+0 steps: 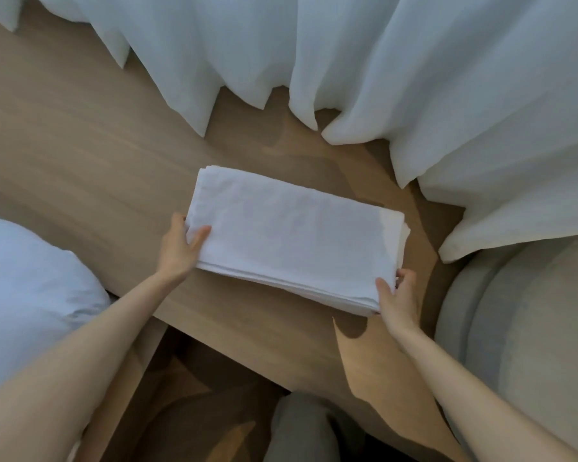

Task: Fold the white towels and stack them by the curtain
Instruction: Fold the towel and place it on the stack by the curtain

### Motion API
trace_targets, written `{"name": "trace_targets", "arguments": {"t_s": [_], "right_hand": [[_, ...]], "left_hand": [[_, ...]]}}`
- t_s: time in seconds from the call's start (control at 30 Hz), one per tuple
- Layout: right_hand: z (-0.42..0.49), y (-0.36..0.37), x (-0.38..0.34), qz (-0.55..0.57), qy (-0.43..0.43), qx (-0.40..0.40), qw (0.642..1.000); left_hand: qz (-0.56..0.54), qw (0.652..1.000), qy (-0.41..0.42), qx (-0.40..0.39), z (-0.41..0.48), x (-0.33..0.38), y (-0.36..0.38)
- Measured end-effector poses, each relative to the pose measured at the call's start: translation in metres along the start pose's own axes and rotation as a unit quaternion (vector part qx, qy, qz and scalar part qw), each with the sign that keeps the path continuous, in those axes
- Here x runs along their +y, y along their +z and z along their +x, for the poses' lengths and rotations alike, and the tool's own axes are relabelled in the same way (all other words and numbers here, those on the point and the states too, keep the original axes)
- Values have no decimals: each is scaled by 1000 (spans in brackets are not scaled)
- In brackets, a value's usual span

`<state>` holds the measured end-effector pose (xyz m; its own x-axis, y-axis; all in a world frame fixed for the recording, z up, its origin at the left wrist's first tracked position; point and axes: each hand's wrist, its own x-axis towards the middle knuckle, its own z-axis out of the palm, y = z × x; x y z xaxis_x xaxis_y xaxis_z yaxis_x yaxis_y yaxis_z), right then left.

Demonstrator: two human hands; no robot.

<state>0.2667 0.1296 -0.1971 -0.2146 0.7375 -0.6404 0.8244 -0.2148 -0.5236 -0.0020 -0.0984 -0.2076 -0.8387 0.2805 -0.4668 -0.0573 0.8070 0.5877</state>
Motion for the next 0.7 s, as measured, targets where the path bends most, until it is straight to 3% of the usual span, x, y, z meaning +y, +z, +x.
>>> {"name": "trace_targets", "arguments": {"t_s": [0.17,0.27,0.33,0.5,0.7], "right_hand": [[1,-4,0,-33,10,11,999],[3,-11,-4,-88,3,31,996],[2,-15,-8,-104,-16,38,994],[-16,-40,-28,-75,-69,-21,995],[-55,-119,-49,-135,-191,-10,972]], "left_hand": [[58,998,1,5,6,11,7],[186,980,-19,73,-2,17,12],[215,971,-11,100,-15,26,11],[279,939,190,62,-62,69,11],[278,911,304,7,-140,154,20]]}}
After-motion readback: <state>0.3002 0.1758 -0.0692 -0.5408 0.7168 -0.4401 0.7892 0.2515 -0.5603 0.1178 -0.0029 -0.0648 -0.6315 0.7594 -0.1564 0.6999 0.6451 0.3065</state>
